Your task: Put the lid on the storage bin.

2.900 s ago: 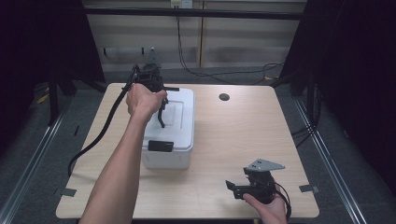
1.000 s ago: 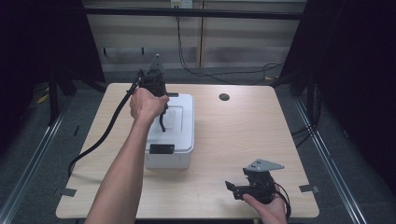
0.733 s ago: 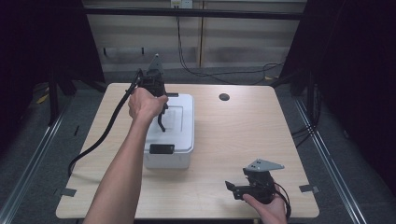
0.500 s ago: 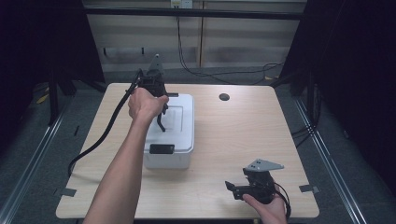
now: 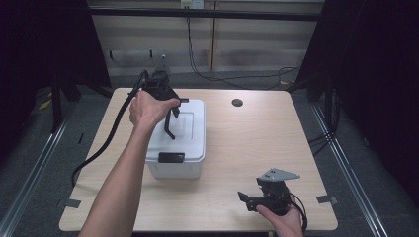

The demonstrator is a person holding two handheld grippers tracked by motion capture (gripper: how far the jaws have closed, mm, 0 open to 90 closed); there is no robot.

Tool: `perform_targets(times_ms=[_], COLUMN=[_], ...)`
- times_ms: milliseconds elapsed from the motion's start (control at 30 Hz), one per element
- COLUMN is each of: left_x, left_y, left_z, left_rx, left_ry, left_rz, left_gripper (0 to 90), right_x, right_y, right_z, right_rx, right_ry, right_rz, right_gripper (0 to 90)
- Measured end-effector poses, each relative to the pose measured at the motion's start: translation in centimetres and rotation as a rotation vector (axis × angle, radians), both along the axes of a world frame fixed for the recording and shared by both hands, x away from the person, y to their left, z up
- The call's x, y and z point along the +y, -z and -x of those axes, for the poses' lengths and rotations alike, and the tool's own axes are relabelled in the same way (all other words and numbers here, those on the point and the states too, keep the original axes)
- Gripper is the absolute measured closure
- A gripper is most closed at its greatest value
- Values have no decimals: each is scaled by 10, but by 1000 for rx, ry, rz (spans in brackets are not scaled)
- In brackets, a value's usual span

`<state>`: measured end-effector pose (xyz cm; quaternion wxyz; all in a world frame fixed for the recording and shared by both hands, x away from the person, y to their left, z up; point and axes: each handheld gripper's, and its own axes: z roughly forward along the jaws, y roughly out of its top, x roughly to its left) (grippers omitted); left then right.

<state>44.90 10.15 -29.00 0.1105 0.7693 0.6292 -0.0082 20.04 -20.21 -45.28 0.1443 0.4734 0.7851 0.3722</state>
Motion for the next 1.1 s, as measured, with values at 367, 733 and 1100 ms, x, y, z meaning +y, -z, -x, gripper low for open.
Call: perform_targets(times_ms=[367,733,1100], left_x=[16,68,107], left_y=[-15,0,16], left_z=[6,19,40], left_rx=[-98,-179,-277], left_ry=[138,253,317], left_rz=[90,197,186], left_gripper=[197,166,172], right_x=[0,0,0], right_y=[0,1,1], right_z=[-1,-2,-2], right_rx=[4,10,10], right_ry=[5,11,18], right_rz=[0,0,-1], right_gripper=[171,172,172])
